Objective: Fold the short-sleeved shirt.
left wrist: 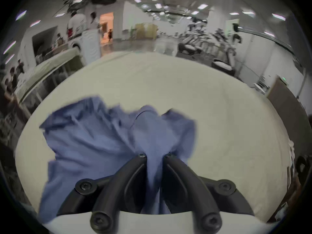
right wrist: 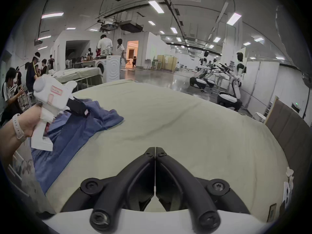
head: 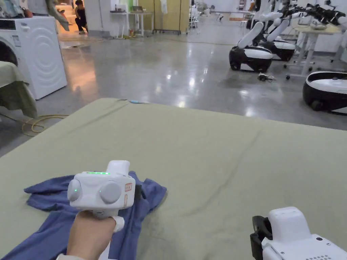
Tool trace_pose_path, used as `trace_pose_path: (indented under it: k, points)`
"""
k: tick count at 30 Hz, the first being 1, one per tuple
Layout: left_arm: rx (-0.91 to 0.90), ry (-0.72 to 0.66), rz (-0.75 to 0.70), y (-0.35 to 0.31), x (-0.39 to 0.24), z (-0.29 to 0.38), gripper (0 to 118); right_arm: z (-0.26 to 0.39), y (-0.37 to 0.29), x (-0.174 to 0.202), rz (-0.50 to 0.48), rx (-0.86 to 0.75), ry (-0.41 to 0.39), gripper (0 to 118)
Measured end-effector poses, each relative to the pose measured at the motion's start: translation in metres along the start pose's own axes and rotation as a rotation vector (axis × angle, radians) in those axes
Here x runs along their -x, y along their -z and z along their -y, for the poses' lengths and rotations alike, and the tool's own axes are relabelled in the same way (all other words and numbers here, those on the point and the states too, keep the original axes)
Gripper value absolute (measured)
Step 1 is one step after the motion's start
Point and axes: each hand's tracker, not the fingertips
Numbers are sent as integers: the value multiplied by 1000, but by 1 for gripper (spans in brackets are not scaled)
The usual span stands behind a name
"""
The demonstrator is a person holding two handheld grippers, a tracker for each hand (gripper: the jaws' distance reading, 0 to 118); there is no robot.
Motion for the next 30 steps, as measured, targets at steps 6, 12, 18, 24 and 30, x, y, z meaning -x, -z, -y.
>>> trace_pose_path:
  k: [6, 12, 18, 24, 30]
  points:
    - [-101, 120, 244, -39, -132, -33, 10, 11, -61, -69, 140, -36, 60, 4]
    - [-126, 245, 517, -63, -298, -45, 10, 30, -122, -151, 300, -54, 117, 4]
    - [-10, 397, 696, -42, -452, 1, 10, 63, -160, -223, 435, -29, 179, 5]
    - [206, 474, 576, 49, -521, 94, 10, 106, -162, -272, 499, 19, 246, 4]
    - [195, 442, 539, 65, -516, 123, 10, 116, -158, -283, 496, 19, 274, 4]
